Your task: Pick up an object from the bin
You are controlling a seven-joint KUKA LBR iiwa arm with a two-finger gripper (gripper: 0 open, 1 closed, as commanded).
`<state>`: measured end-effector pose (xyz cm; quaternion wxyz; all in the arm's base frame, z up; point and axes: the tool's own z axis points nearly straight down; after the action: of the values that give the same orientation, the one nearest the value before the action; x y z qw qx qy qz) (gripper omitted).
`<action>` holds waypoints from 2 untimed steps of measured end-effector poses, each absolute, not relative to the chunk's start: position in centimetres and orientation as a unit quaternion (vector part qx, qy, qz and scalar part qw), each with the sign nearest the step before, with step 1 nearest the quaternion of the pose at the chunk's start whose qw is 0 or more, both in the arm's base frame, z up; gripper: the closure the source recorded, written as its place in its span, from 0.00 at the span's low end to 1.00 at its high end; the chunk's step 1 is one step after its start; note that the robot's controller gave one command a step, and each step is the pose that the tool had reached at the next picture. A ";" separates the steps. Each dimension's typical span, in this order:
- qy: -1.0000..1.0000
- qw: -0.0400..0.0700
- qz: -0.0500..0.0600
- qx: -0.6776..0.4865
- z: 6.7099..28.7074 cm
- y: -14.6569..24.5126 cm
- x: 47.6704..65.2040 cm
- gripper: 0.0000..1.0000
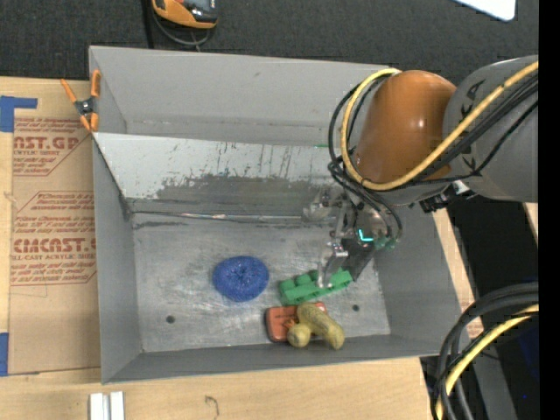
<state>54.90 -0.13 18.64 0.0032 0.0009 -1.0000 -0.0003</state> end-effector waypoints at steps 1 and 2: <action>-1.000 -0.001 0.000 0.001 19.1 -0.1 55.1 0.00; -1.000 -0.005 0.000 0.013 14.7 -0.8 54.4 0.00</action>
Offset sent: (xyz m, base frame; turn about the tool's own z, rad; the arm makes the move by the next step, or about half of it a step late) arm -0.0200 -0.0182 -0.1147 -0.0622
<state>54.42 -0.81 14.68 -0.0047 0.0134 -0.9999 0.0000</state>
